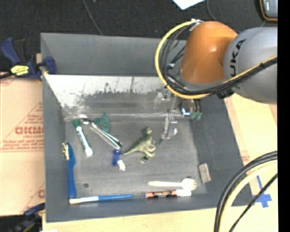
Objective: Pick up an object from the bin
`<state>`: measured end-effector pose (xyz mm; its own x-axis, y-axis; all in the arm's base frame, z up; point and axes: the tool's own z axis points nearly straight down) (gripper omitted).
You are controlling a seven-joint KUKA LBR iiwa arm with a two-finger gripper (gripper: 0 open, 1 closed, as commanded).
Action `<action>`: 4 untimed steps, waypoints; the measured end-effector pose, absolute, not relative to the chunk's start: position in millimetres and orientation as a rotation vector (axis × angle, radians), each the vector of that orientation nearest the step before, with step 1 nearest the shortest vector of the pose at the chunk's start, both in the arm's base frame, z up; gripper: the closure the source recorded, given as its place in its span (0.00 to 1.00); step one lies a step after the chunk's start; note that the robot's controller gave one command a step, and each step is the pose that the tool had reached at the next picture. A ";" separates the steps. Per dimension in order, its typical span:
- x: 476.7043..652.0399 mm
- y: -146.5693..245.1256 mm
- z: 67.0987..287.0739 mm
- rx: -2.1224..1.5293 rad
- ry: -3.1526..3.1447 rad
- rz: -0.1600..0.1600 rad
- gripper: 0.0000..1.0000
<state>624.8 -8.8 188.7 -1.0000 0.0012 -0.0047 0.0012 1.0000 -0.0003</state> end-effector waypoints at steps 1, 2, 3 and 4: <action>624.8 -8.8 188.7 0.002 3.137 0.000 0.00; 624.9 -20.5 113.2 -0.435 3.103 -0.003 0.00; 610.0 -18.5 110.2 -0.423 3.108 -0.002 0.00; 620.3 -12.9 128.6 -0.754 3.040 -0.005 0.00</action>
Offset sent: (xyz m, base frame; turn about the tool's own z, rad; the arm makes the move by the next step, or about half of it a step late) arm -0.0010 -0.0113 -0.0804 -0.2981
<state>620.3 -12.9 128.6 -0.8841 -0.4673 -0.0083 -0.4672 0.8841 -0.0055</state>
